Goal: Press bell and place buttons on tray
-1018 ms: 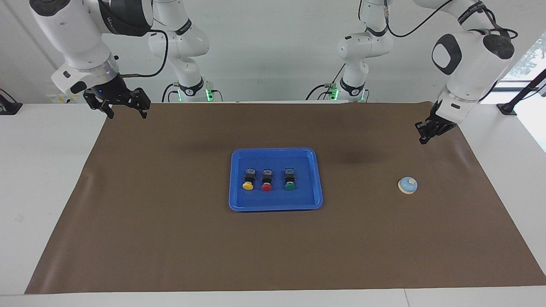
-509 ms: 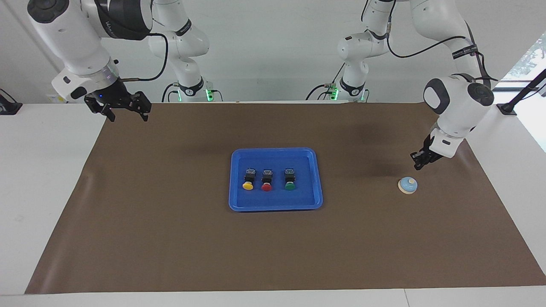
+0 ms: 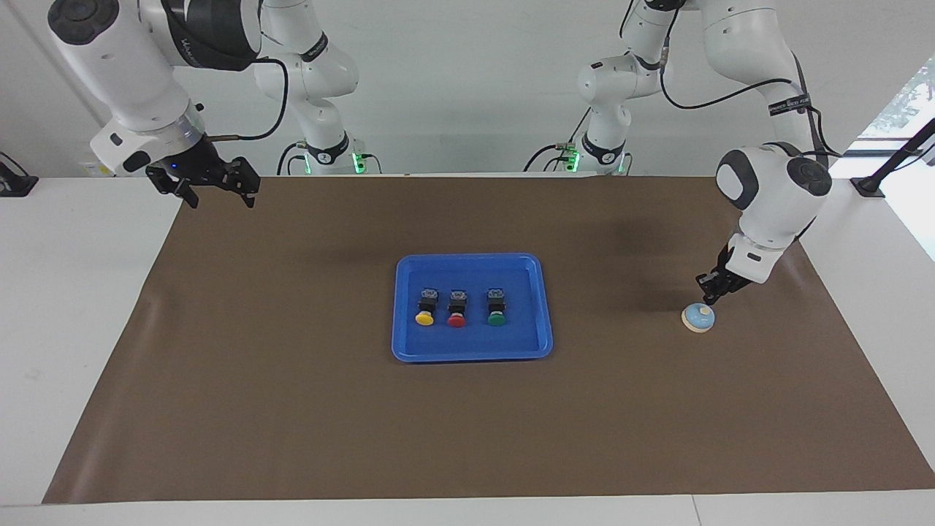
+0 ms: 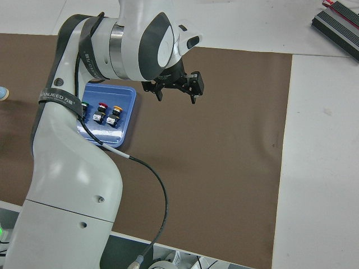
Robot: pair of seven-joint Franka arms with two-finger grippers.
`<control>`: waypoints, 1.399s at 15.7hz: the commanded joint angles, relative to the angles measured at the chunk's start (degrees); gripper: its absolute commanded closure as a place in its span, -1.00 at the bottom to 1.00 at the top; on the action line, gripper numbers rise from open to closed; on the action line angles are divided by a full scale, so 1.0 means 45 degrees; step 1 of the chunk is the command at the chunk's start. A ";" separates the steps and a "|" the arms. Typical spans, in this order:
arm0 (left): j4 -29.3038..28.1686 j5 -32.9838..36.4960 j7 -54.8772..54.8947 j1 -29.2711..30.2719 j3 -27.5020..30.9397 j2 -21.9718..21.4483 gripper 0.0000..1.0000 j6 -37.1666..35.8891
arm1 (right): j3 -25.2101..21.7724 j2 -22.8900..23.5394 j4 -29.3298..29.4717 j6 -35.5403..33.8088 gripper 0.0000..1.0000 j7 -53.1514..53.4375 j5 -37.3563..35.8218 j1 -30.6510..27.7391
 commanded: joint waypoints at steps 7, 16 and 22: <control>-0.0135 -0.0009 0.0228 -0.0086 0.0050 0.0753 1.00 0.0509 | 0.0057 0.0019 0.0080 0.0067 -1.00 -0.0258 0.0200 -0.0237; 0.3577 -0.0008 0.0053 -0.0536 -0.0028 -0.0087 -1.00 -0.5899 | 0.0057 0.0038 0.0080 0.0907 -1.00 -0.0199 0.0181 -0.0335; 0.3773 0.0011 -0.0085 -0.0711 -0.0086 -0.2154 -1.00 -0.9118 | 0.0077 0.0019 0.0100 0.0809 -1.00 -0.0258 0.0278 -0.0335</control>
